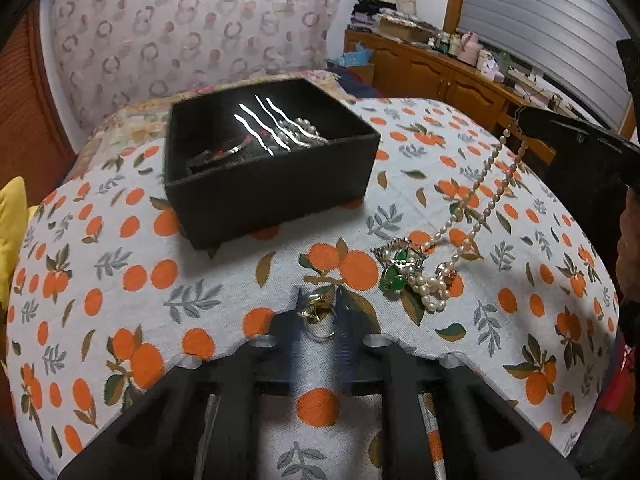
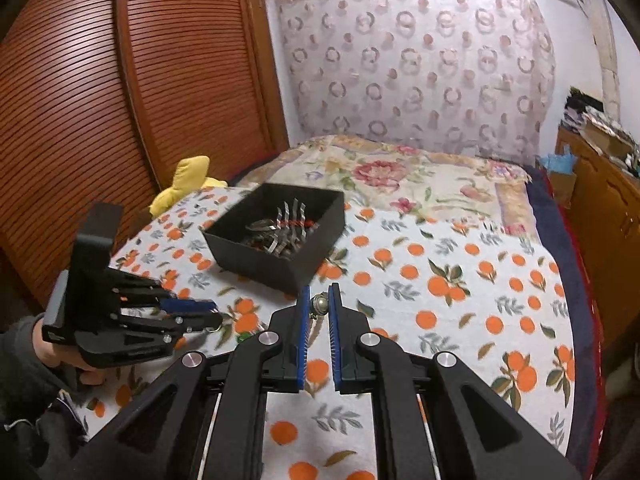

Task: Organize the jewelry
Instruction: 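Lift the pearl necklace with the right tool while the left tool lifts the gold ring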

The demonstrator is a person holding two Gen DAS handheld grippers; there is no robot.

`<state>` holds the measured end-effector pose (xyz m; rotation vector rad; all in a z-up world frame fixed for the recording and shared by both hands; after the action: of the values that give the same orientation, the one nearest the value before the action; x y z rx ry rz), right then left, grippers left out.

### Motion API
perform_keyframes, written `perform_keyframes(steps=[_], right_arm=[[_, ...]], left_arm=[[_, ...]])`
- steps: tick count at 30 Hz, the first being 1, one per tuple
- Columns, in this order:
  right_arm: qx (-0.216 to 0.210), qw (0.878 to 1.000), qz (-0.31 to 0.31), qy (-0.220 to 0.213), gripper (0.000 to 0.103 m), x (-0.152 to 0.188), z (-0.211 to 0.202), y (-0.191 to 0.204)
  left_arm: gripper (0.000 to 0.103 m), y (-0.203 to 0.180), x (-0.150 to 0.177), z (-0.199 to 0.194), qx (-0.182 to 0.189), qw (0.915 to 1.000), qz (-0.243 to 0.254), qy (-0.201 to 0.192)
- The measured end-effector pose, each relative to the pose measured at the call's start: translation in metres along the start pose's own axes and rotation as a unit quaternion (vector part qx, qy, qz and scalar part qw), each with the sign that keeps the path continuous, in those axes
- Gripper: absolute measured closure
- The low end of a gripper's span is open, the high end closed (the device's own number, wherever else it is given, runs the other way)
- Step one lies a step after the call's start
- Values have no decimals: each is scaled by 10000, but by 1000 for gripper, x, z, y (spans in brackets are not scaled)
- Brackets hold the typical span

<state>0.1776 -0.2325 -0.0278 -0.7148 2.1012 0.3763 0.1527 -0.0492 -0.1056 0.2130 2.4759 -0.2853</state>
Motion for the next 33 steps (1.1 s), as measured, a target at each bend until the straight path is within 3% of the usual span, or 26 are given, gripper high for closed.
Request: perform_keyframes(steps=[19,33], right_arm=[[174,9947,-536,-860,93,-73,-53,29],[344,9914,-717,-1035,93,-98,-62,25]], left_arm=[[94,14,7,-22,43,9996,-201,-177],[94,15,-26,-59,145,9973,-250,-673]])
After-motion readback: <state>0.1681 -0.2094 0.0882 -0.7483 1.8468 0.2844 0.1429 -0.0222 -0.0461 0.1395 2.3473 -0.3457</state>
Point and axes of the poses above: each gripper's, at about its wrist camera, not at the fingertips, and z roughly the way its jaws point, y to its left, x to its underside, the point moved 1 cm from there along z, roughly the way its jaws point, and after that the axes turned 9 degrees about -z, right-handed, at the moved point
